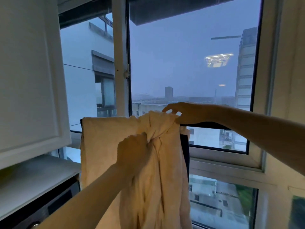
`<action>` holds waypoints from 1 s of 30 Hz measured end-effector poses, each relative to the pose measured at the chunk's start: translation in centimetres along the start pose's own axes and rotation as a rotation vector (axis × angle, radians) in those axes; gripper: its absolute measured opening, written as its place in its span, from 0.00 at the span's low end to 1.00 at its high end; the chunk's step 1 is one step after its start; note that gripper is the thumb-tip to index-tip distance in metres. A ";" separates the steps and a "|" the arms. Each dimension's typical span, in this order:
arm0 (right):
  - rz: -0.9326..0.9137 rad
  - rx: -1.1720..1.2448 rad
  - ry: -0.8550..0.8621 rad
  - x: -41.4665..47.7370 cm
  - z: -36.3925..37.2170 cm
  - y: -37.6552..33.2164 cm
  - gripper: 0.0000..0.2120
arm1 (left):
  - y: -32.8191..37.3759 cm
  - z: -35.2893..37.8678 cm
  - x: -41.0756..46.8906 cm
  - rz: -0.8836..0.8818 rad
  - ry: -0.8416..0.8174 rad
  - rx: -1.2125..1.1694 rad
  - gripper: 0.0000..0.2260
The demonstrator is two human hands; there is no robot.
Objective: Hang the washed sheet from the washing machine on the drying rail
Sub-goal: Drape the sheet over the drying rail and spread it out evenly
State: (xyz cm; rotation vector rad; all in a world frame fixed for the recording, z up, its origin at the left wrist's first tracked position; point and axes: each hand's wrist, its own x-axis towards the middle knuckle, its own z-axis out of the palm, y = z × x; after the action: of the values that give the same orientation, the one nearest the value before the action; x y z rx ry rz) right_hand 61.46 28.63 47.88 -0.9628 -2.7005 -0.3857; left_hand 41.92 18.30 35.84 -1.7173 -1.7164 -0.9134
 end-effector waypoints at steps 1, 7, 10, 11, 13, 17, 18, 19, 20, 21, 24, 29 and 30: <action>-0.003 0.006 -0.003 0.1 0.2 -0.5 0.19 | -0.1 0.0 0.2 0.018 -0.005 -0.025 0.16; -0.031 0.041 0.009 0.4 0.6 -3.8 0.22 | -1.6 0.5 0.4 0.092 -0.007 -0.229 0.24; -0.016 -0.036 0.123 0.4 0.7 -4.8 0.21 | -3.4 0.1 0.5 0.134 -0.012 -0.264 0.29; 0.005 -0.108 0.165 0.5 0.7 -5.2 0.20 | -4.1 0.0 0.7 0.127 0.004 -0.292 0.31; 0.054 -0.245 0.261 0.7 0.9 -6.4 0.17 | -5.9 0.3 1.3 0.090 0.036 -0.324 0.28; 0.178 -0.224 0.381 2.0 1.4 -9.3 0.15 | -10.9 1.5 2.8 -0.024 0.063 -0.299 0.12; 0.216 -0.221 0.360 2.5 1.6 -9.9 0.14 | -12.3 1.9 3.1 -0.045 0.071 -0.315 0.10; 0.254 -0.224 0.332 3.2 1.9 -10.4 0.14 | -13.6 2.2 3.3 -0.063 0.083 -0.332 0.09; 0.295 -0.225 0.302 3.8 2.1 -11.0 0.15 | -15.1 2.5 3.7 -0.087 0.094 -0.341 0.08; 0.335 -0.228 0.280 4.4 2.3 -11.6 0.15 | -16.6 2.8 4.0 -0.117 0.104 -0.344 0.07; 0.412 -0.284 0.258 5.8 2.7 -13.0 0.17 | -21.3 3.9 5.0 -0.240 0.138 -0.378 0.05; 0.609 -0.389 0.257 5.9 4.3 -14.4 0.21 | -25.6 4.8 6.2 -0.601 0.037 -0.525 0.23; 0.652 -0.416 0.268 5.6 4.7 -14.7 0.21 | -25.8 5.2 6.2 -0.633 -0.010 -0.618 0.24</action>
State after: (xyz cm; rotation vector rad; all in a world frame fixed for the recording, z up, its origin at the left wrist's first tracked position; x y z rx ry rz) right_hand 47.18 22.44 42.86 -1.6809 -1.9525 -0.8689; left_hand 16.40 27.29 35.18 -1.5072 -2.1819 -1.8759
